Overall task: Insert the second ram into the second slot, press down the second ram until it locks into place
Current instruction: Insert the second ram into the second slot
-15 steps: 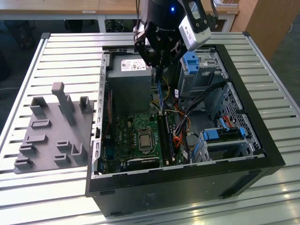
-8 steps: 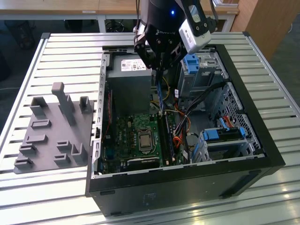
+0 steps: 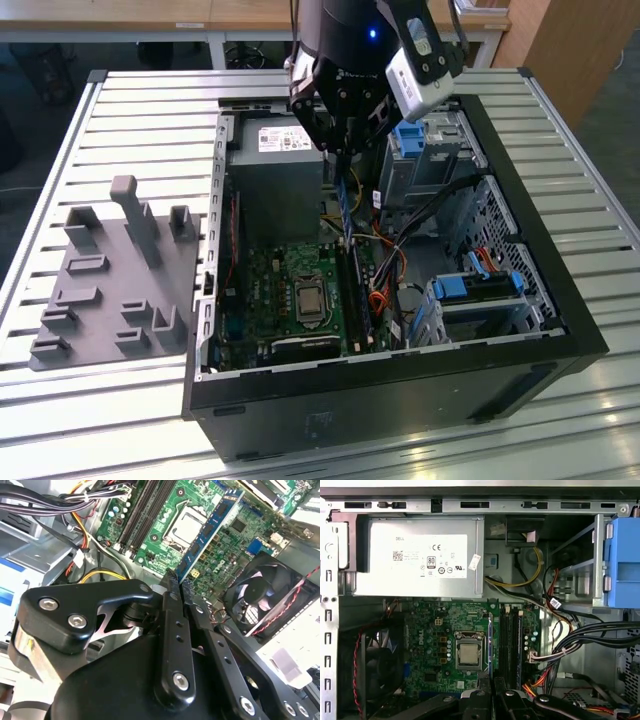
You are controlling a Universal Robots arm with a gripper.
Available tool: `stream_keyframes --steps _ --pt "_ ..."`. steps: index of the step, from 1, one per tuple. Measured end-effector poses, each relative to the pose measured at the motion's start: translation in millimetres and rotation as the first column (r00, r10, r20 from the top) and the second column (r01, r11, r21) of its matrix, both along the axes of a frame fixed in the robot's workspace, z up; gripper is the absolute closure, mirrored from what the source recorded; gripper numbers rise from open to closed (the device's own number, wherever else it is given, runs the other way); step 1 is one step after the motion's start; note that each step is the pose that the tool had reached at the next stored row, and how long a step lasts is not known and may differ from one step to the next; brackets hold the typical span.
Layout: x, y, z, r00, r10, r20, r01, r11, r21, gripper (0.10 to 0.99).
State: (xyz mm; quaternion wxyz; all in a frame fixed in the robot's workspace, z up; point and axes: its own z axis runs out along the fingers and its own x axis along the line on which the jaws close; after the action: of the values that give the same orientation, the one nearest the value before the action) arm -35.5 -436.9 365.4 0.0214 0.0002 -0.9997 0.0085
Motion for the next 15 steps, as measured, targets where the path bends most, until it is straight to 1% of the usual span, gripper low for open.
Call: stream_keyframes --steps 15 --pt "1.5 0.0 -8.6 1.0000 0.000 0.0000 0.000 1.0000 -0.001 0.949"
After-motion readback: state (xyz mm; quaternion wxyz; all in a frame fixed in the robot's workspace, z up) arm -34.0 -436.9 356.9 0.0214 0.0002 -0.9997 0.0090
